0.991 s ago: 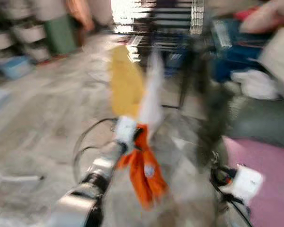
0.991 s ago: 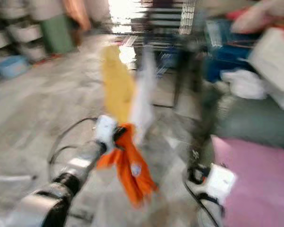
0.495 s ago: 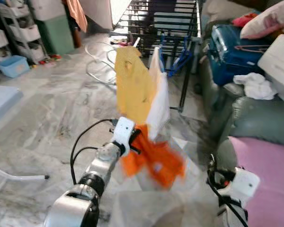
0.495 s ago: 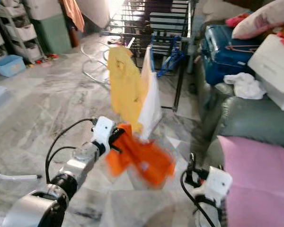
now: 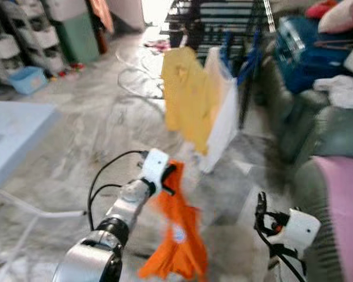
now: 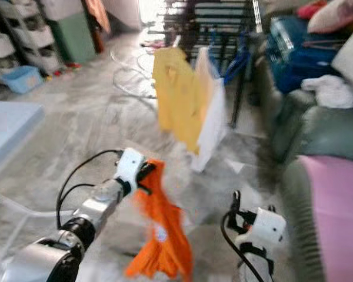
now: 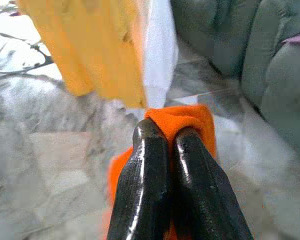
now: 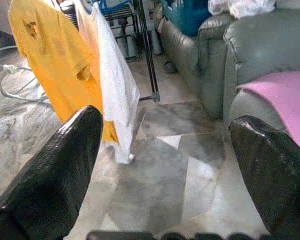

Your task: Hang hanger

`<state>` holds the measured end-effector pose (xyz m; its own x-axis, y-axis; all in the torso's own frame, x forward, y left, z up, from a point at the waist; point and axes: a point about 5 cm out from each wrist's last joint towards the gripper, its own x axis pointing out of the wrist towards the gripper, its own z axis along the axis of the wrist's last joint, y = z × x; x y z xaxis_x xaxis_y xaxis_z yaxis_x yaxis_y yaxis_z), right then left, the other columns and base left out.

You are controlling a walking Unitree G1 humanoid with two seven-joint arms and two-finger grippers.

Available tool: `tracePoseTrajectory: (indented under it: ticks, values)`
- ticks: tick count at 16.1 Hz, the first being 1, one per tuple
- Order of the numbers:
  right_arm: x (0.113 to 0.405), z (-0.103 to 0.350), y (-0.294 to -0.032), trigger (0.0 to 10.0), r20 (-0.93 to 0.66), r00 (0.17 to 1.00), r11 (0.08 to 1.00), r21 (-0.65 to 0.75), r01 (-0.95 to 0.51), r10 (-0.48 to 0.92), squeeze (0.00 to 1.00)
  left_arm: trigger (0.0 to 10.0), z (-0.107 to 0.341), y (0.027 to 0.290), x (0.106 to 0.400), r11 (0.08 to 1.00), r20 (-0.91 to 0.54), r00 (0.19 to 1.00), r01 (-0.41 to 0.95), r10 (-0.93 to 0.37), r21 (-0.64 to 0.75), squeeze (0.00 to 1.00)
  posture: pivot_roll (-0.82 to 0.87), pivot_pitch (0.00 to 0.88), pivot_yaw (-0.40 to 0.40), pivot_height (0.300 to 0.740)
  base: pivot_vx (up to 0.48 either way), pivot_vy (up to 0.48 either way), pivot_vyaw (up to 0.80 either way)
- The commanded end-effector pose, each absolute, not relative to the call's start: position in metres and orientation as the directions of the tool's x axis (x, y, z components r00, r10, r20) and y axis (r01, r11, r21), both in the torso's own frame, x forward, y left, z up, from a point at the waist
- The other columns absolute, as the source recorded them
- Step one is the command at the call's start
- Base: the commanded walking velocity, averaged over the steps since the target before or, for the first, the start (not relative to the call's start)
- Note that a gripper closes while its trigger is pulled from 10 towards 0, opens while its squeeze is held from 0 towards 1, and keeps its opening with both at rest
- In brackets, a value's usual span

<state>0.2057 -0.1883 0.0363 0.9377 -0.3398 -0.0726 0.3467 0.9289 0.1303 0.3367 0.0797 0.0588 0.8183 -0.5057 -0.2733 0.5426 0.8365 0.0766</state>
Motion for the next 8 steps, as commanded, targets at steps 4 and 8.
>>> tracePoseTrajectory:
  ticks: [4, 8]
  values:
    - [0.1994, 0.0328, -0.1862, 10.0, -0.090, 0.924, 0.913, 0.144, 0.382, -0.372, 0.00, 10.0, 0.0657, 0.0628, 0.3356, 0.809, -0.223, 0.801, 0.583, -0.556, 0.077, 0.00, -0.03, 0.074, 0.062, 0.740, 0.000, 0.240, 0.00]
    - [0.2064, 0.0342, -0.1878, 10.0, -0.082, 0.927, 0.916, 0.145, 0.374, -0.366, 0.00, 10.0, 0.0661, 0.0605, 0.3326, 0.783, -0.197, 0.772, 0.621, -0.604, 0.030, 0.00, 0.00, 0.047, 0.052, 0.740, 0.000, 0.000, 0.00]
